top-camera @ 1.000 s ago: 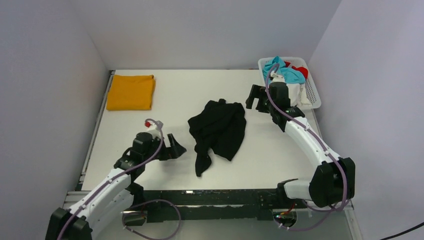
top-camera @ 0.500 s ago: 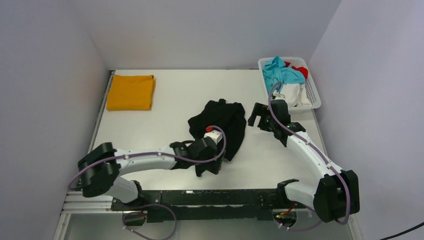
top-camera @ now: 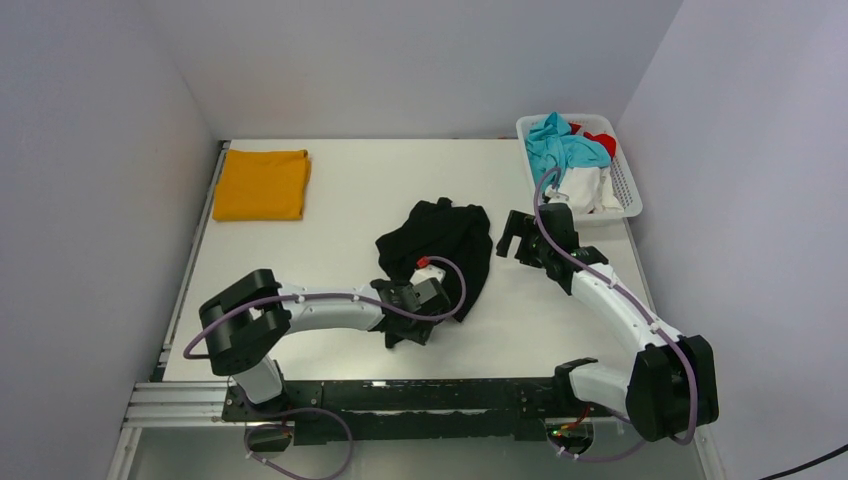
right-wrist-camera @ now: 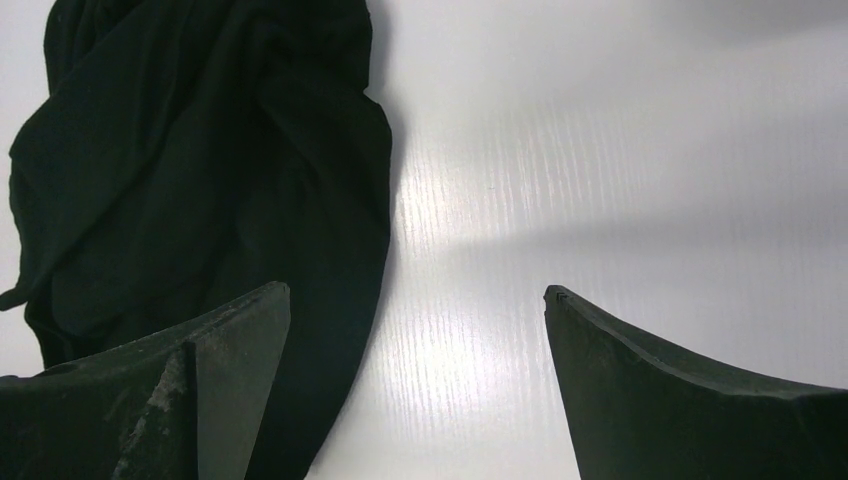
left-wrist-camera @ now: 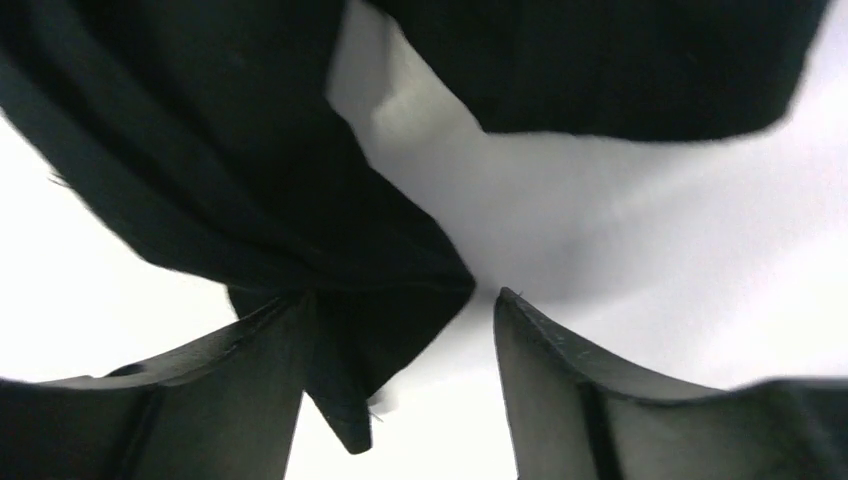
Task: Fold and stack the t-shirts
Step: Flatten out the tshirt
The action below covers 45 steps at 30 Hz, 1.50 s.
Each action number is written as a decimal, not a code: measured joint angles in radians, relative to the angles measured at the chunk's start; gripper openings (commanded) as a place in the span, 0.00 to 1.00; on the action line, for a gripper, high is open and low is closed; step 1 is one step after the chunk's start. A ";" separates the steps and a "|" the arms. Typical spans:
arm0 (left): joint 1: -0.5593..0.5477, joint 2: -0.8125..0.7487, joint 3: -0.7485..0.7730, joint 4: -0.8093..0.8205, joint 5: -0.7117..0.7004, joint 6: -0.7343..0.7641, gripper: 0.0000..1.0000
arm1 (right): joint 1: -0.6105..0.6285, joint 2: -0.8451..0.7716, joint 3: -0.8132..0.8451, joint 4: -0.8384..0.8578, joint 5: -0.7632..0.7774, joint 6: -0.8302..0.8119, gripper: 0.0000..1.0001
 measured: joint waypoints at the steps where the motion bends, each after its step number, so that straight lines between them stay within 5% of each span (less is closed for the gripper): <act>1: 0.014 0.001 0.000 0.003 0.000 -0.002 0.58 | 0.000 0.000 -0.001 0.000 0.002 0.000 1.00; 4: 0.053 0.004 0.000 0.013 -0.001 0.001 0.35 | 0.000 0.000 -0.002 0.000 0.006 0.000 1.00; 6: 0.075 0.006 0.000 0.016 -0.010 0.006 0.06 | 0.000 0.000 -0.002 0.000 0.007 0.000 1.00; 7: 0.086 0.009 0.000 0.019 -0.017 0.013 0.00 | 0.000 0.000 -0.002 0.000 0.007 0.000 1.00; 16: 0.139 -0.095 -0.096 0.109 0.031 0.032 0.00 | 0.046 -0.009 -0.053 -0.008 -0.053 0.000 1.00; 21: 0.178 -0.410 -0.270 0.207 0.096 0.035 0.00 | 0.276 0.007 -0.059 -0.038 -0.079 -0.007 0.99; 28: 0.381 -0.688 -0.412 0.333 0.179 0.019 0.00 | 0.559 0.033 -0.092 -0.035 -0.035 0.013 0.89; 45: 0.471 -0.760 -0.446 0.340 0.228 -0.030 0.00 | 0.775 0.377 0.134 -0.045 0.395 0.067 0.75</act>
